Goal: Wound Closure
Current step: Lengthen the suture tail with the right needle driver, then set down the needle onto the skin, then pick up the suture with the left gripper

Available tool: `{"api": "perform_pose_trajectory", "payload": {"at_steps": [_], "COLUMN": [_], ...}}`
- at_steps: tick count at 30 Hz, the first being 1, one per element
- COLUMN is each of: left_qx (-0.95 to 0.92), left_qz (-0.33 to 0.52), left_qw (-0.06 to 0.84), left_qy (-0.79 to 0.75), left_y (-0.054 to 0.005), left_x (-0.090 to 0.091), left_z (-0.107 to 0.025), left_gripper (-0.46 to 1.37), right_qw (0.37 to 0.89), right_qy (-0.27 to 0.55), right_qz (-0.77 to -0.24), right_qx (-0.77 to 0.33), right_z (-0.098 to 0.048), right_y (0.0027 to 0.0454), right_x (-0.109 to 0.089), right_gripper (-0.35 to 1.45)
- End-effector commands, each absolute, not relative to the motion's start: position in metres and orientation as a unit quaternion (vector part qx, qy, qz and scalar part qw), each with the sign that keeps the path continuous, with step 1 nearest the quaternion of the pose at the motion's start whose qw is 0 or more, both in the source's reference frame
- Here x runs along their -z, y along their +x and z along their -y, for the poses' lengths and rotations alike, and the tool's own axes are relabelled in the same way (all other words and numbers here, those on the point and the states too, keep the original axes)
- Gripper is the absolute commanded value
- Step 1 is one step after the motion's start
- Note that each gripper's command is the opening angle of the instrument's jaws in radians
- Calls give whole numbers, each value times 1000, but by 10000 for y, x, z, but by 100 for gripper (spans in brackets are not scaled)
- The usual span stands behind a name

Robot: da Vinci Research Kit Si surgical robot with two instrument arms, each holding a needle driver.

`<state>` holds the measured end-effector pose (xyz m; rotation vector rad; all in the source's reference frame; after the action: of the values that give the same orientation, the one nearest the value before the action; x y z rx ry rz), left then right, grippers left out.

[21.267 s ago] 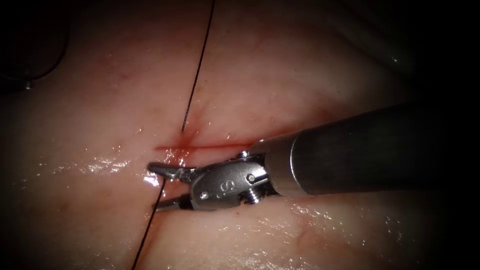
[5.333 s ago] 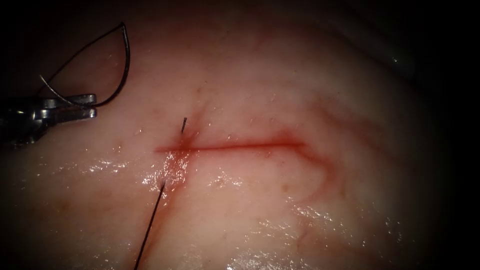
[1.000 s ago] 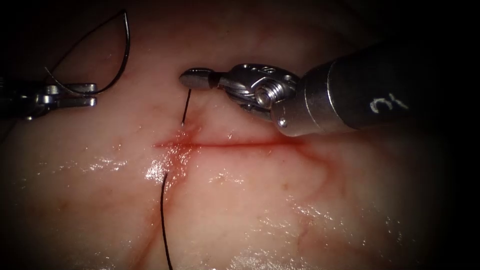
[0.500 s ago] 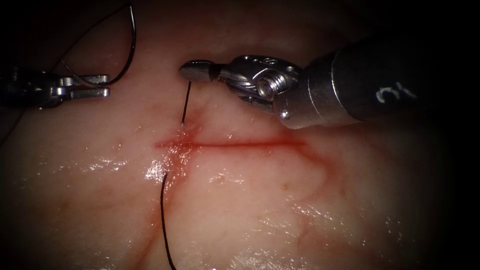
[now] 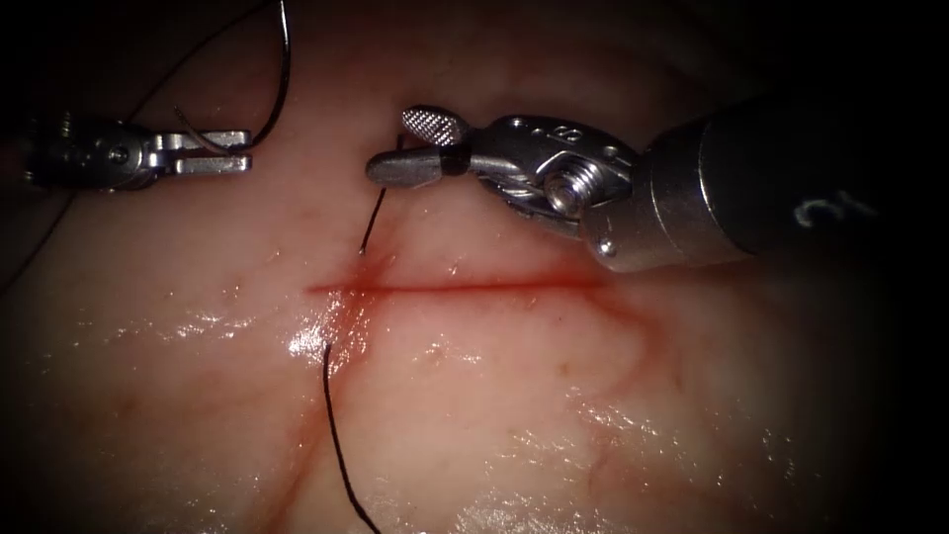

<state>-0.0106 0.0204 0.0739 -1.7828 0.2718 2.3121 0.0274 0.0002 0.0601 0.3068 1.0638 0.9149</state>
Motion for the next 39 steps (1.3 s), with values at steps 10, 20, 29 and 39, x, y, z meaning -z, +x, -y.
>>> {"api": "perform_pose_trajectory", "payload": {"at_steps": [10, 20, 29, 39], "left_qx": [-835, -819, -821, -819], "left_qz": [-53, 13, 22, 17], "left_qw": [80, 182, 205, 165], "left_qy": [-542, -543, -533, -550], "left_y": [-115, -110, -85, -87], "left_x": [-780, -788, -737, -657], "left_z": [-231, -225, -201, -133], "left_gripper": [-35, 111, 115, 74], "right_qw": [759, 777, 825, 829], "right_qy": [153, 134, 53, 40], "right_qz": [-489, -497, -509, -511], "right_qx": [-401, -363, -239, -222], "right_z": [18, 27, 27, 35], "right_y": [215, 203, 204, 210], "right_x": [-582, -573, -572, -571], "right_gripper": [117, 100, 100, 128]}}
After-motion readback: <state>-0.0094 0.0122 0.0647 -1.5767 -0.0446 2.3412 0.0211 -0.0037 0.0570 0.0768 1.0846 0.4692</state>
